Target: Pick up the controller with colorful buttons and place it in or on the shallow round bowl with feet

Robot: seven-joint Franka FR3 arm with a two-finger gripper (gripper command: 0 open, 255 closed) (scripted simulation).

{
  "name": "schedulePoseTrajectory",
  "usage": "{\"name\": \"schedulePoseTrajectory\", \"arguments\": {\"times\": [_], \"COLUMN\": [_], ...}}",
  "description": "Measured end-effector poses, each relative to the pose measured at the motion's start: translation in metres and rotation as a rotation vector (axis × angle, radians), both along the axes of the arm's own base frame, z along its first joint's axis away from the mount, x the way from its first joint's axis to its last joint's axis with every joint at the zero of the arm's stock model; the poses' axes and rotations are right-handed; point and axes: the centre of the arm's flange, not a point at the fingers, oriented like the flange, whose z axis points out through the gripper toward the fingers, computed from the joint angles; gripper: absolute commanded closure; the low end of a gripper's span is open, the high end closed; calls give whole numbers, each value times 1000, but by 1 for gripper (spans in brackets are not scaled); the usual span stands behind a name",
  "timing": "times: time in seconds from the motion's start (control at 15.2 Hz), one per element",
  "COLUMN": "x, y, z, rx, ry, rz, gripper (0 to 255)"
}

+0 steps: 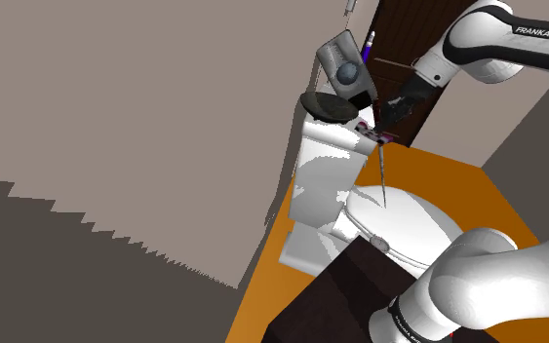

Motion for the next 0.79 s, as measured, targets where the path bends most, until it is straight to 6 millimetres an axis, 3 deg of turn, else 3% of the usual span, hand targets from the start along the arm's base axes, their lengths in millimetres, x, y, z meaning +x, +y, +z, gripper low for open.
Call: {"name": "schedulePoseTrajectory", "arguments": {"times": [0.13,0.2,0.26,0.4,0.53,0.79], "x": [0,0,0,33,57,64], "y": [1,1,1,16,31,36], "z": [7,7,7,23,25,9], "rx": [2,2,2,-65,-109,-124], "ry": [4,4,4,141,253,290], "rz": [2,2,2,-24,-47,-57], "gripper": [255,0,0,0,0,0]}}
